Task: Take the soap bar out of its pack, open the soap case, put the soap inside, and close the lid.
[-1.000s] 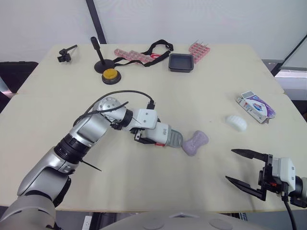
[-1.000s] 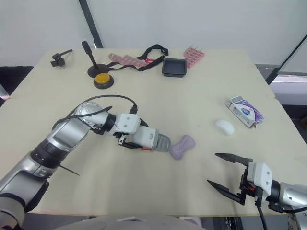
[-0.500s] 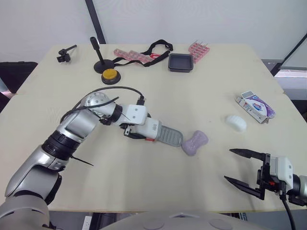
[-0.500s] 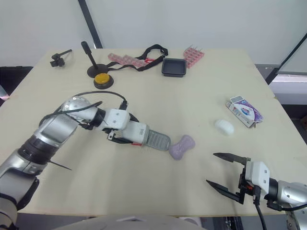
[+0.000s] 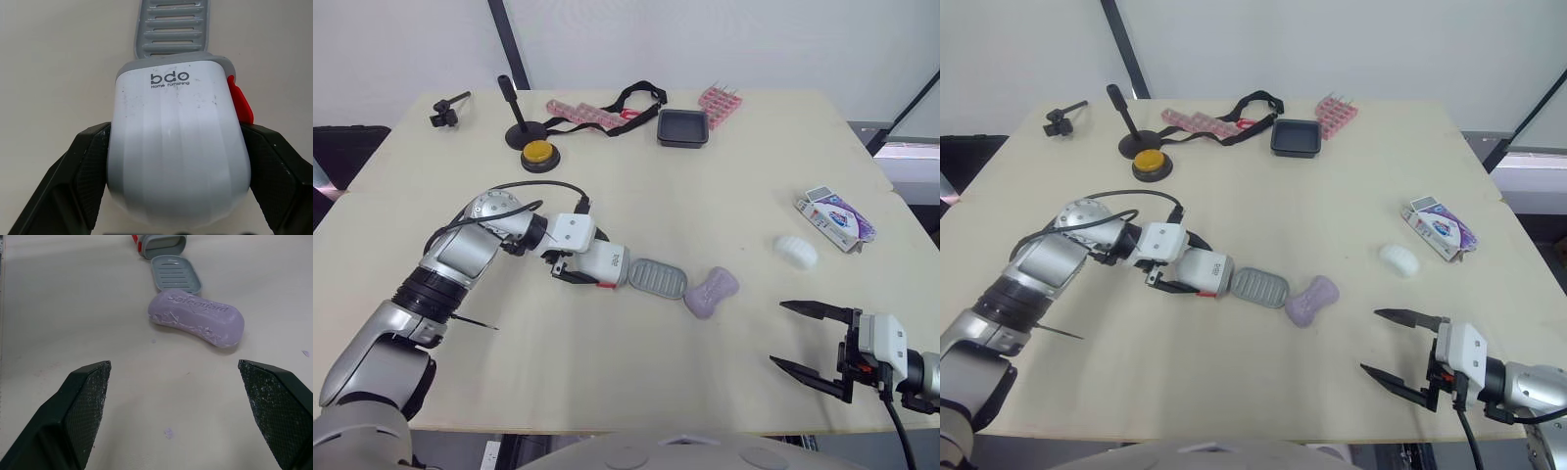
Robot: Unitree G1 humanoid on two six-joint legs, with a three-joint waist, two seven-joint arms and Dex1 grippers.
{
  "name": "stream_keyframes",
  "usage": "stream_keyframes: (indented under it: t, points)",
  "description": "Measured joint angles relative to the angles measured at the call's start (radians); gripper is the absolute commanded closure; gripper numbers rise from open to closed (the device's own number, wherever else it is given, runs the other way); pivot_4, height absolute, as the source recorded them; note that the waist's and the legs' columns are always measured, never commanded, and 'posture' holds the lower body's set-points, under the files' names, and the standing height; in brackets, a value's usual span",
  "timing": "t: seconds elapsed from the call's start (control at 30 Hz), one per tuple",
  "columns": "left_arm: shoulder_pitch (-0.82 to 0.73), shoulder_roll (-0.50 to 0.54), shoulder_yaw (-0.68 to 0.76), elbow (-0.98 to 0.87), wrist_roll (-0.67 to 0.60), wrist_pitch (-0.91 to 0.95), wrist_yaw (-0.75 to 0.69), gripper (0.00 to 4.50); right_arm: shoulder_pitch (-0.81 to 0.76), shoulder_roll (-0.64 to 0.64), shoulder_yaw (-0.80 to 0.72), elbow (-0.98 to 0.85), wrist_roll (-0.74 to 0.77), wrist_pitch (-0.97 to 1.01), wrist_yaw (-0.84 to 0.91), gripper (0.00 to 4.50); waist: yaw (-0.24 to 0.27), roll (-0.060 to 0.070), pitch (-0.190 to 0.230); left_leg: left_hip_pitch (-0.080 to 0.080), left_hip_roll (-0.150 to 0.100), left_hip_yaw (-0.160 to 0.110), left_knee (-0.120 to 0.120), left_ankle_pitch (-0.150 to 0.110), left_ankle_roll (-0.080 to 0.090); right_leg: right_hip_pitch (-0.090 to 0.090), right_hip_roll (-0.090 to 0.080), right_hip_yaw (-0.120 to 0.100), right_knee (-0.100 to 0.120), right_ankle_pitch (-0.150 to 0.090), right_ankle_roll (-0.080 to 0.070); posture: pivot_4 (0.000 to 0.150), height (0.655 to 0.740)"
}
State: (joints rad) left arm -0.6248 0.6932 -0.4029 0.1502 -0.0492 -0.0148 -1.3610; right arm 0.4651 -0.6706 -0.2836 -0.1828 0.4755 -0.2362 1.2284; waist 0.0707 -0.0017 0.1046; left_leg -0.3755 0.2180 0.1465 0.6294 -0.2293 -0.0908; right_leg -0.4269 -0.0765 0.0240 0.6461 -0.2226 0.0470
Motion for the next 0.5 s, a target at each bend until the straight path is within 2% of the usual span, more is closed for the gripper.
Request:
stream_keyframes:
  t: [0.07,0.13,0.5]
  points:
    - [0.000,-0.005,0.002,0.008,-0.001,-0.003,-0.001,1.01,0.001,-0.001,0.000,0.000,0.000,0.000,0.000,0.02,0.001,0.000,0.000,0.000,0.000,0.000,0.000,0.000,0.000,0.000,0.000,0.000,0.000,0.000,0.000,0.150,0.7291]
    - [0.000,-0.009,0.004,0.015,-0.002,-0.004,-0.001,0.01,0.002,-0.002,0.000,0.000,0.000,0.000,0.000,0.00,0.002,0.000,0.000,0.000,0.000,0.000,0.000,0.000,0.000,0.001,0.000,0.000,0.000,0.000,0.000,0.150,0.7291]
    - [0.001,-0.007,0.014,0.048,-0.004,-0.024,-0.021,0.00,0.005,-0.003,0.000,0.018,-0.002,-0.013,0.005,0.00,0.002,0.000,0.000,0.000,0.000,0.000,-0.001,0.000,0.000,0.001,0.000,0.000,-0.001,0.000,0.000,0.150,0.7291]
